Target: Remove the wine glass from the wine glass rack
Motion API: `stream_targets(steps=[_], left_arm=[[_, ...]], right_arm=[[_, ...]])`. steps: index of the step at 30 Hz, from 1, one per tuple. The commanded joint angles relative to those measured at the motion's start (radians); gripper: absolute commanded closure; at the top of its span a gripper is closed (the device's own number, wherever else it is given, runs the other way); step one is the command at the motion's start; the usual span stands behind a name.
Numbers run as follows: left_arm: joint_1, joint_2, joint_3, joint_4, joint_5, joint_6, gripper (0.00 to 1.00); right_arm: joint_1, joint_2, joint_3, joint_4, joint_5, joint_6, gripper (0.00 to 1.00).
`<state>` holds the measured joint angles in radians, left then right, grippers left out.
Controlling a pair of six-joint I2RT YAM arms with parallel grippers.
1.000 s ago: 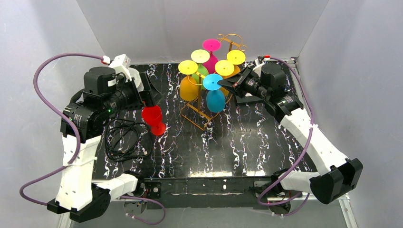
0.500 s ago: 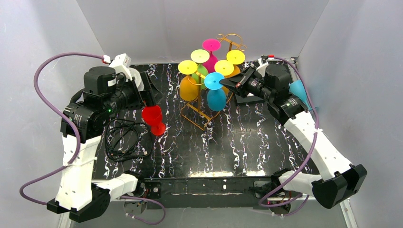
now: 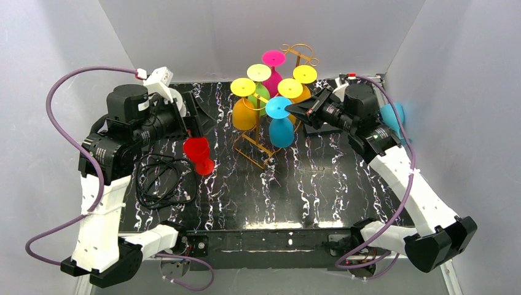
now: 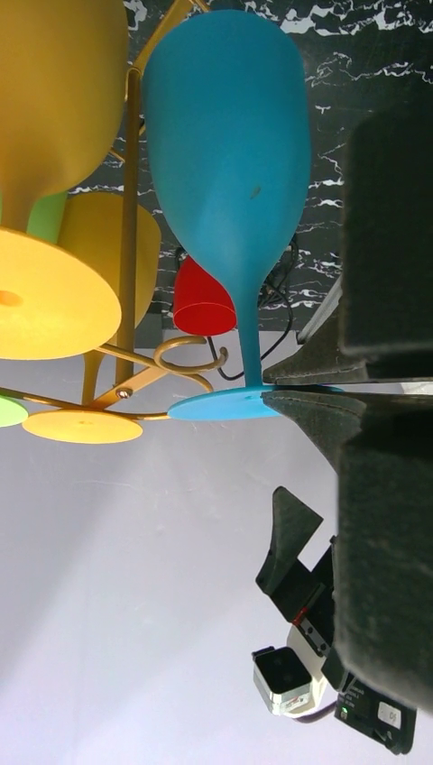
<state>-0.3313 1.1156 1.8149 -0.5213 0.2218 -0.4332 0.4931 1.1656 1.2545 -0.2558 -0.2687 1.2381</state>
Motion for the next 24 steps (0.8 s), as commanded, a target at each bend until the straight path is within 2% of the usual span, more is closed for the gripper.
stream_targets(steps=[1,17,24], left_arm=[[-0.005,-0.011,-0.007,0.059,0.114,0.026,0.02],[-0.005,0.004,-0.053,0.191,0.394,0.107,0.02],[-0.027,0.034,-0.052,0.255,0.437,0.103,0.02]], right_arm=[[0.002,-0.045,0.059,0.014,-0.031,0.035,0.99],[-0.001,-0.089,0.112,-0.071,-0.076,0.122,0.99],[-0.007,-0.106,0.14,-0.089,-0.087,0.173,0.99]])
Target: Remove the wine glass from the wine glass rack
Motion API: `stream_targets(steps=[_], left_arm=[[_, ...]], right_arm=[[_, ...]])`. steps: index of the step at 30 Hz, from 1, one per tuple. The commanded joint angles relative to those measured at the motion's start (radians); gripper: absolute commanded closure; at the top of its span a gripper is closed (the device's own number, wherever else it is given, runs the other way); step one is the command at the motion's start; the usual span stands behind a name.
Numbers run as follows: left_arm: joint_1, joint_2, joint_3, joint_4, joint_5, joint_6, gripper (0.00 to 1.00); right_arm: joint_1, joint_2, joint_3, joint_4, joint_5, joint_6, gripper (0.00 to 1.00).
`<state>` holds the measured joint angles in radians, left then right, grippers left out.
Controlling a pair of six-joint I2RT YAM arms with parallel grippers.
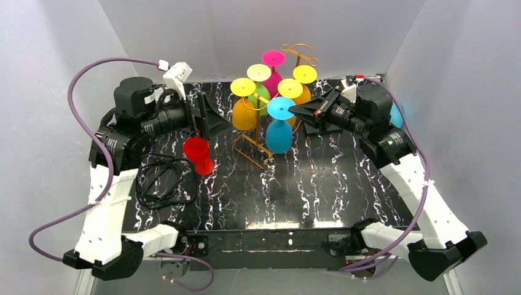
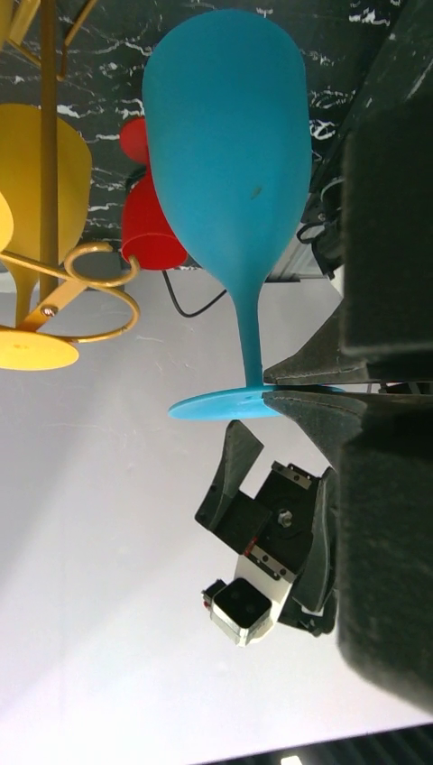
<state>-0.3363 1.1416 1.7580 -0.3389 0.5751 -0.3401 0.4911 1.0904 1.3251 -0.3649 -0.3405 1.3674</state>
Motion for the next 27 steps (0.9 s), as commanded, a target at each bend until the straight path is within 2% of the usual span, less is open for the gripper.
stream_targets(steps=[1,5,14,18,27], left_arm=[[-0.036,0.013,0.001,0.079,0.086,0.01,0.02],[-0.111,0.024,-0.009,0.109,0.05,0.038,0.02],[-0.326,0.083,0.035,0.121,-0.079,0.222,0.02],[-0.381,0.138,0.089,0.12,-0.084,0.256,0.02],[-0.455,0.199,0.14,0.154,-0.194,0.366,0.02]], right_arm=[[-0.006,-0.031,0.073,0.02,-0.017,0.05,0.99],[-0.008,-0.029,0.098,0.013,-0.031,0.077,0.99],[-0.009,-0.034,0.152,-0.017,-0.04,0.13,0.99],[-0.009,-0.036,0.157,-0.014,-0.054,0.136,0.99],[-0.011,-0.039,0.136,0.013,-0.088,0.156,0.99]])
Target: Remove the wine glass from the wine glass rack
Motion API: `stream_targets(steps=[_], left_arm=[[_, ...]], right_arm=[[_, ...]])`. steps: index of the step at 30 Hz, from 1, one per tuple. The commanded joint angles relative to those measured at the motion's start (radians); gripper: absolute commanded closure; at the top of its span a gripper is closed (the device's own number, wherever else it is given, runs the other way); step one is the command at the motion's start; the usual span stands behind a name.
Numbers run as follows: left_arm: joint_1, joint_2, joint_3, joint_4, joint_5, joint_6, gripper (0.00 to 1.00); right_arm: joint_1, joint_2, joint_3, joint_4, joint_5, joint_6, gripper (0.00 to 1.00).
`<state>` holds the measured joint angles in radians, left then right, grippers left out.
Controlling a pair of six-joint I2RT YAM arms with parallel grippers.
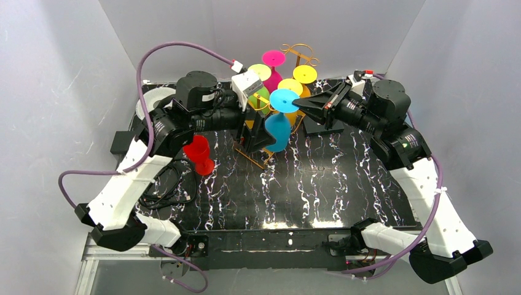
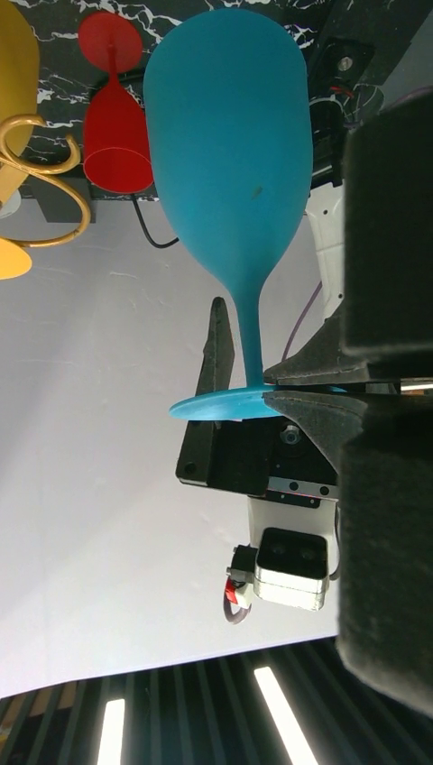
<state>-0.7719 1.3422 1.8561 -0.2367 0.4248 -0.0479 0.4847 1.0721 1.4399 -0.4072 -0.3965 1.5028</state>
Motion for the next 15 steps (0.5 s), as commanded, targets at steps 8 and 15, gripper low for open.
stream_targets(steps=[8,15], left_arm=[[-0.074,0.021,0.026,0.12,-0.123,0.131,0.03],[-0.082,0.048,0.032,0.212,-0.131,0.081,0.14]], right_arm=[[-0.011,-0.009,0.012,0.074,-0.072,0.042,0.99],[-0.014,-0.015,-0.012,0.123,-0.1,0.087,0.99]])
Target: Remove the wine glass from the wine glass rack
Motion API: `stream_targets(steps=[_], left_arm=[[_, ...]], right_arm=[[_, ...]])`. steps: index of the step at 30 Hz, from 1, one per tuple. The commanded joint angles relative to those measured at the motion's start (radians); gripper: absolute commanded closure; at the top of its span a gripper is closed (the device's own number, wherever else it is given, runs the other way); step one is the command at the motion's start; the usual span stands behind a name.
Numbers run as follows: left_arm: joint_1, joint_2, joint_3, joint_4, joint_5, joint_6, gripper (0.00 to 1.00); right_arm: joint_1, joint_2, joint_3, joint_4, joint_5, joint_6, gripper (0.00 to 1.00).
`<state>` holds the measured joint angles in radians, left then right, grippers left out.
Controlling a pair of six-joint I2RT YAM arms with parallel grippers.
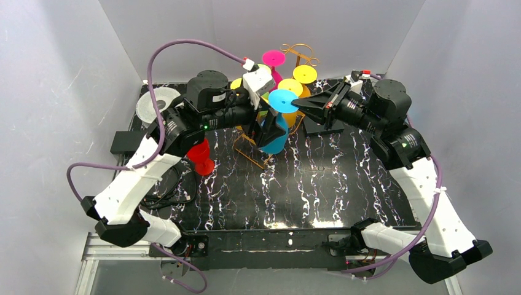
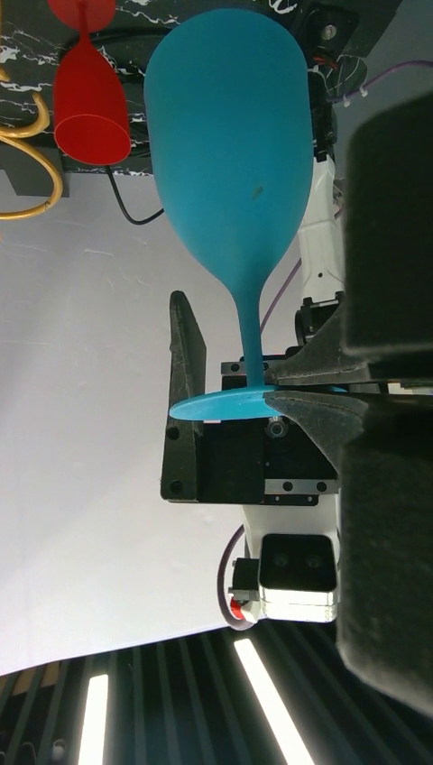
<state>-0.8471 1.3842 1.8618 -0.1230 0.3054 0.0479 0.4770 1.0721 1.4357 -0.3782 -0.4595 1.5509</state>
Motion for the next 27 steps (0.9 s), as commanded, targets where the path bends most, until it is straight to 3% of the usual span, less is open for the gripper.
stream_targets(steps=[1,18,24,27], left_arm=[[-0.007,0.008,0.027,0.107,-0.014,-0.019,0.16],[-0.036,-0.008,-0.034,0.221,-0.062,-0.101,0.56],[-0.056,-0.017,-0.059,0.263,-0.099,-0.125,0.74],[-0.069,-0.018,-0.058,0.27,-0.129,-0.131,0.88]], right_arm=[[-0.007,-0.015,-0.011,0.102,-0.042,0.046,0.99],[-0.022,-0.028,-0.013,0.08,-0.099,0.082,0.99],[-0.036,-0.037,-0.03,0.091,-0.131,0.122,0.99],[-0.04,-0.04,-0.033,0.084,-0.143,0.131,0.99]])
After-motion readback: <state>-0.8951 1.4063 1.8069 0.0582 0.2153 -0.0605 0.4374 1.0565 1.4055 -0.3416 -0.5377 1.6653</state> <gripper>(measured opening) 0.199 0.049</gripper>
